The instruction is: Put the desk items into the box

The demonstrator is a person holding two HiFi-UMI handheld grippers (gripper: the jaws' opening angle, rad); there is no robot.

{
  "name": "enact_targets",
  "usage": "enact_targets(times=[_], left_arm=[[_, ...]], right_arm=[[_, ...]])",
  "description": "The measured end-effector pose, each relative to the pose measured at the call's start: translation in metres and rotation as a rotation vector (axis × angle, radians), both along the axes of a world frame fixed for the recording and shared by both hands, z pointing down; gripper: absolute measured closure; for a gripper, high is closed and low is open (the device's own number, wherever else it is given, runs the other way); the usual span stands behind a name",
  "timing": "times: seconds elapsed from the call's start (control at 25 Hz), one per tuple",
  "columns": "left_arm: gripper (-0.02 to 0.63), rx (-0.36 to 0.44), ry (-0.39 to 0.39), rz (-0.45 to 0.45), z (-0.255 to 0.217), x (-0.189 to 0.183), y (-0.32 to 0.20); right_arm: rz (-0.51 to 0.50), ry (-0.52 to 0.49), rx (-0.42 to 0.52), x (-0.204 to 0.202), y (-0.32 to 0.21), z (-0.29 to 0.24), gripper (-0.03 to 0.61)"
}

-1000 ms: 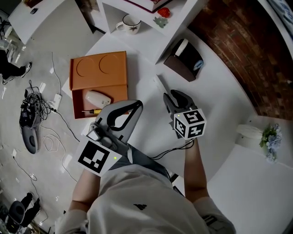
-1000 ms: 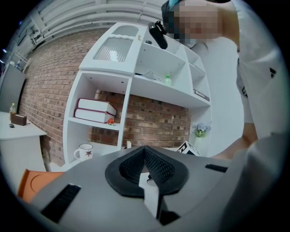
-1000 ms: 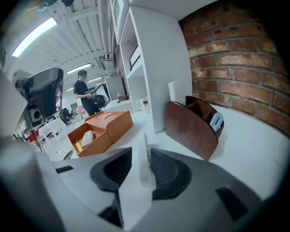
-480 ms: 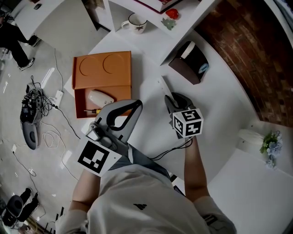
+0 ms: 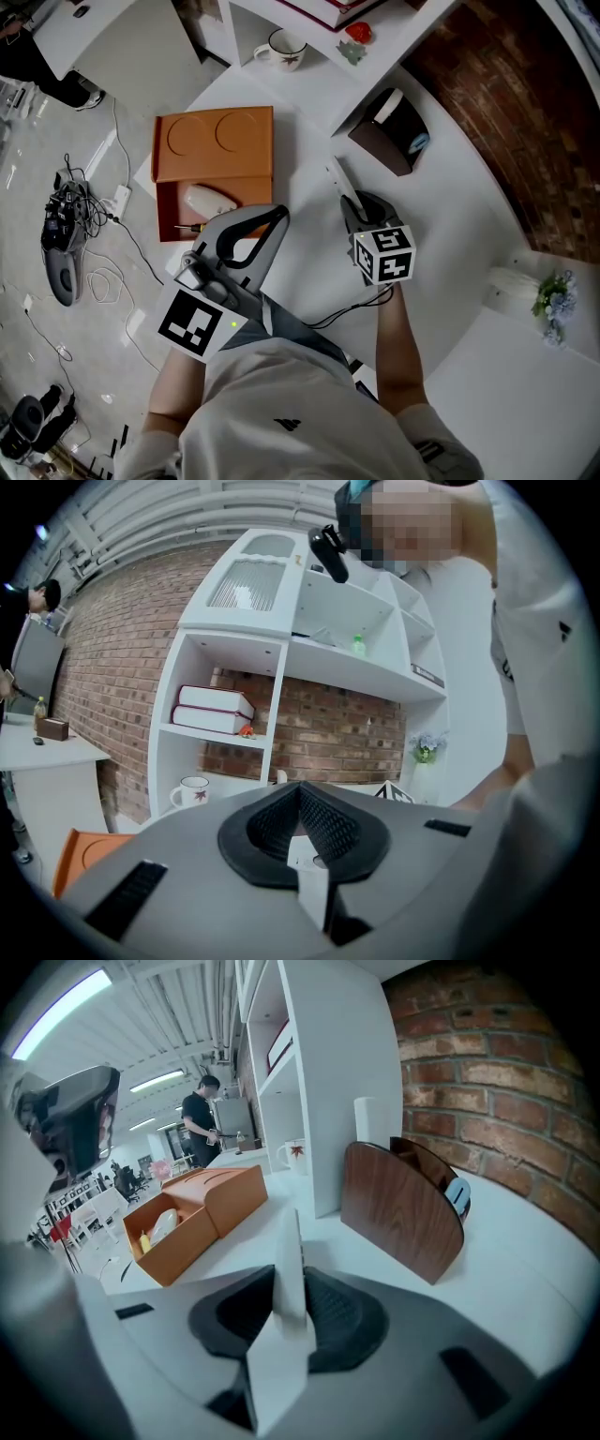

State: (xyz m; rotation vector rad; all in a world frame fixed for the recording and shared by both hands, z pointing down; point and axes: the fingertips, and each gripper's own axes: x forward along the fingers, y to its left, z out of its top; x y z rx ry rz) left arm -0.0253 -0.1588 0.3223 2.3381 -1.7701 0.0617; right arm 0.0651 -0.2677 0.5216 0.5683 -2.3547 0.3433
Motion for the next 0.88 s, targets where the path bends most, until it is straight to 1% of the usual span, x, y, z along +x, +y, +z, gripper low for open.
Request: enact_targets(times=[0.2, 0.52, 0.72, 0.88], left_arm=[[0.601, 0.009, -0.001, 0.000, -0.003, 0.000, 0.006], [0.600, 0.036, -0.007, -0.008, -0.012, -0.002, 0.019], [0.601, 0.048, -0.012, -0.029, -0.016, -0.006, 0.034], [0.601, 0.058, -0.017, -0.066, -0.019, -0.014, 0.051]], right_arm=[[-0.002, -0.062, 0.030, -0.008, 0.005, -0.023, 0.471], [-0.034, -0.171, 0.069, -0.027, 0.023, -0.070, 0.471], [-0.070, -0.212, 0.086, -0.039, 0.038, -0.089, 0.471], [-0.113, -0.235, 0.093, -0.055, 0.053, -0.098, 0.471]])
